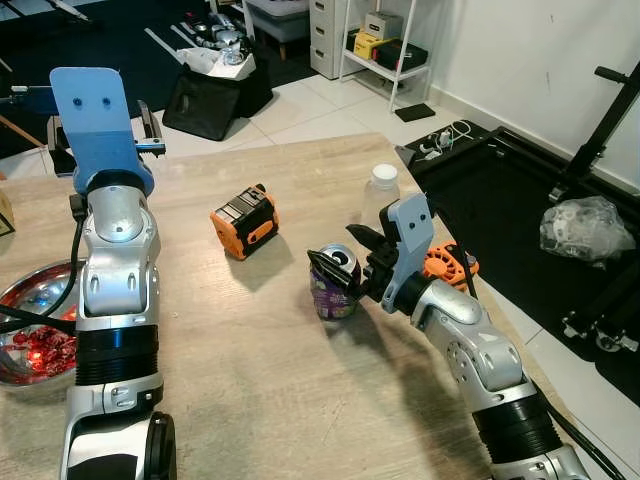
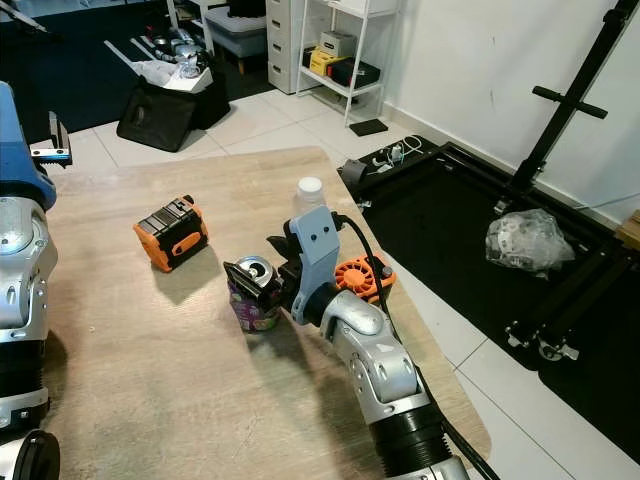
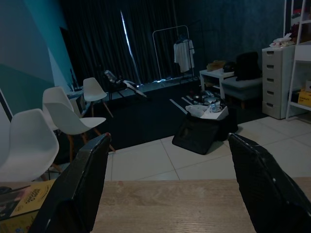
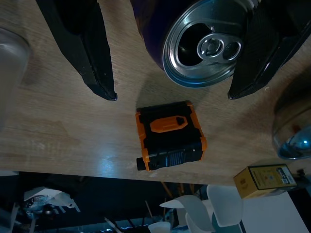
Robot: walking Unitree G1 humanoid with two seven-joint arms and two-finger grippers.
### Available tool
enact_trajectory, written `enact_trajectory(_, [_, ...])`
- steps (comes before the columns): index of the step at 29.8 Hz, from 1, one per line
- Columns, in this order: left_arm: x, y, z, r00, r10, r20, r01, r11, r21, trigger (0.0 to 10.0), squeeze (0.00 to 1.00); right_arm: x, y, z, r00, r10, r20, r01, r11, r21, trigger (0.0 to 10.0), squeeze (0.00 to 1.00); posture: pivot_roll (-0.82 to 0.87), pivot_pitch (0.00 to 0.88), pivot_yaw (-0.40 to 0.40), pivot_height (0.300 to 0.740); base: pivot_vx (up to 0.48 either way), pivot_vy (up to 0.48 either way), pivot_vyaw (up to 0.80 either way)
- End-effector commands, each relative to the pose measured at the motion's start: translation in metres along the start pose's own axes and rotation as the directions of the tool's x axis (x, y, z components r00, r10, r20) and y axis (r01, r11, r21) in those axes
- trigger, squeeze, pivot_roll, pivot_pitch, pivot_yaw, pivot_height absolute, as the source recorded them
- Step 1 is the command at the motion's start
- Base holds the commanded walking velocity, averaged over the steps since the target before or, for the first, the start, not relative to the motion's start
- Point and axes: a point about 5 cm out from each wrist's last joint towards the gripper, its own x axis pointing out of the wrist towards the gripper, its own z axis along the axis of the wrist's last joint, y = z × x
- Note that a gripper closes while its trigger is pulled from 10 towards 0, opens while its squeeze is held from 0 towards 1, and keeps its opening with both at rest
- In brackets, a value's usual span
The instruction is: Restocking fridge
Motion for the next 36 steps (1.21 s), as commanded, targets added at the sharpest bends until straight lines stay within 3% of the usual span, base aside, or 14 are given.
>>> enact_trajectory(1, [0.001,-0.003,0.001,1.0,-0.009,0.003,0.009,1.0,-0.007,10.0,0.0,-0.004,0.0,-0.013,0.999,-0.012,-0.04,0.014,0.998,0.062,10.0,0.0,0.01,0.162,-0.021,0.74,0.0,0.0,0.0])
enact_trajectory(3, [0.0,-0.003,0.001,1.0,-0.009,0.002,0.009,1.0,-0.006,10.0,0.0,-0.003,-0.001,-0.006,1.0,-0.017,0.007,0.016,0.993,0.116,10.0,0.0,0.01,0.162,-0.021,0.74,0.0,0.0,0.0])
enact_trajectory(7, [0.0,-0.003,0.001,1.0,-0.01,0.002,0.01,1.0,-0.004,10.0,0.0,-0.002,-0.001,0.004,0.998,-0.012,0.058,0.004,0.99,0.139,10.0,0.0,0.01,0.165,-0.019,0.74,0.0,0.0,0.0])
enact_trajectory(16, [0.0,-0.003,0.001,1.0,-0.011,0.001,0.011,1.0,-0.007,10.0,0.0,-0.004,0.002,0.002,0.999,0.016,0.036,-0.017,0.999,0.05,10.0,0.0,0.01,0.171,-0.017,0.74,0.0,0.0,0.0])
enact_trajectory(19, [0.0,-0.003,0.001,1.0,-0.013,0.0,0.013,1.0,-0.007,10.0,0.0,-0.004,0.005,-0.011,1.0,0.015,-0.022,-0.015,1.0,0.002,10.0,0.0,0.01,0.174,-0.015,0.74,0.0,0.0,0.0])
enact_trajectory(26, [0.0,-0.003,0.002,1.0,-0.011,0.0,0.011,1.0,-0.005,10.0,0.0,-0.004,0.004,-0.024,0.997,-0.001,-0.075,0.0,1.0,-0.015,10.0,0.0,0.02,0.178,-0.014,0.74,0.0,0.0,0.0])
enact_trajectory(36, [0.001,-0.002,0.002,1.0,-0.008,-0.001,0.008,1.0,-0.006,10.0,0.0,-0.003,-0.006,-0.009,0.998,-0.065,0.02,0.065,0.998,0.006,10.0,0.0,0.02,0.179,-0.014,0.74,0.0,0.0,0.0])
